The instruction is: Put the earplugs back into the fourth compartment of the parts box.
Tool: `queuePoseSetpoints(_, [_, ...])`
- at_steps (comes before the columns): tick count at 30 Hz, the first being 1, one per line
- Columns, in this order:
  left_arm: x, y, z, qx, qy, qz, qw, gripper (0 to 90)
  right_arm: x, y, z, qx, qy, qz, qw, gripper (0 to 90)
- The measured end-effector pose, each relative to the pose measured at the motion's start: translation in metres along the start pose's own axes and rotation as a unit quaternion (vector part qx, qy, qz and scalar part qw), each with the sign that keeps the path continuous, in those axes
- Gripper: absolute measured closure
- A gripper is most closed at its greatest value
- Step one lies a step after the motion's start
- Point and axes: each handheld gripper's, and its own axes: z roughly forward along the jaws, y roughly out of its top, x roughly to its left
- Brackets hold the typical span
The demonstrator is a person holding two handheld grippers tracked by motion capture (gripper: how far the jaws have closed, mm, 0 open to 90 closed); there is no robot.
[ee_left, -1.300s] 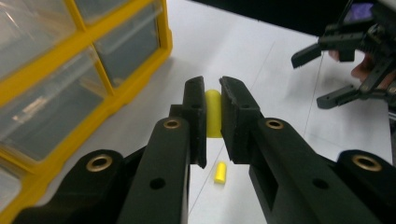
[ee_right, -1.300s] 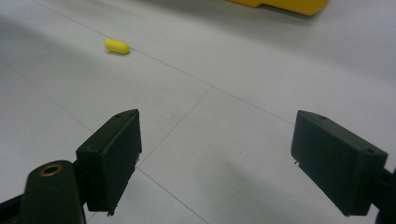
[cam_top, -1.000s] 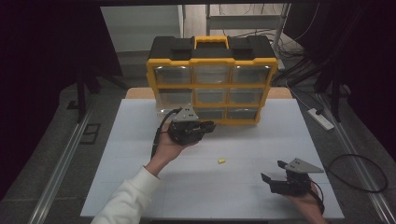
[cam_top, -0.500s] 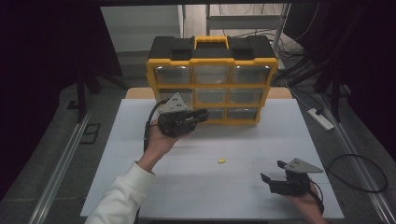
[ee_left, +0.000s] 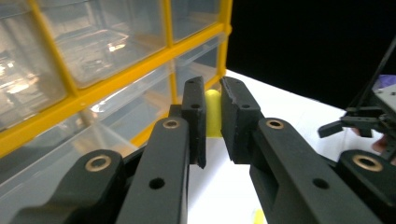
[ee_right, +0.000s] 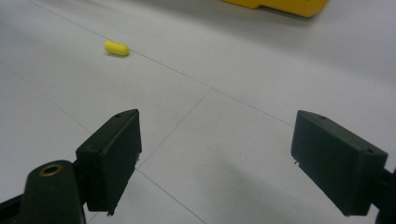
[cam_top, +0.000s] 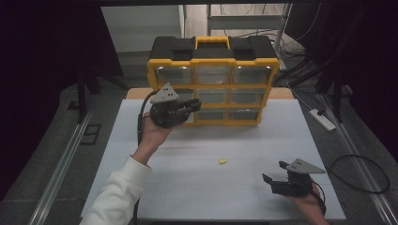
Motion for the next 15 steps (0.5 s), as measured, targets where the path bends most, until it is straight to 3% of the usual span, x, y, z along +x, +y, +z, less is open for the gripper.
queuePoseSetpoints(7, [0.022,-0.003,0.002,0.007,0.030,-0.020,0.9993,79.8,0.000,0.000,0.000,0.002,0.001,-0.002,1.0000,17.0])
queuePoseSetpoints(11, [0.036,0.000,0.005,0.026,0.058,-0.021,0.9978,79.7,-0.001,0.000,0.000,0.002,0.000,-0.001,1.0000,17.0])
queuePoseSetpoints(15, [0.044,-0.001,0.006,0.036,0.070,-0.024,0.9966,79.5,-0.001,0.000,0.000,0.002,0.000,-0.002,1.0000,17.0])
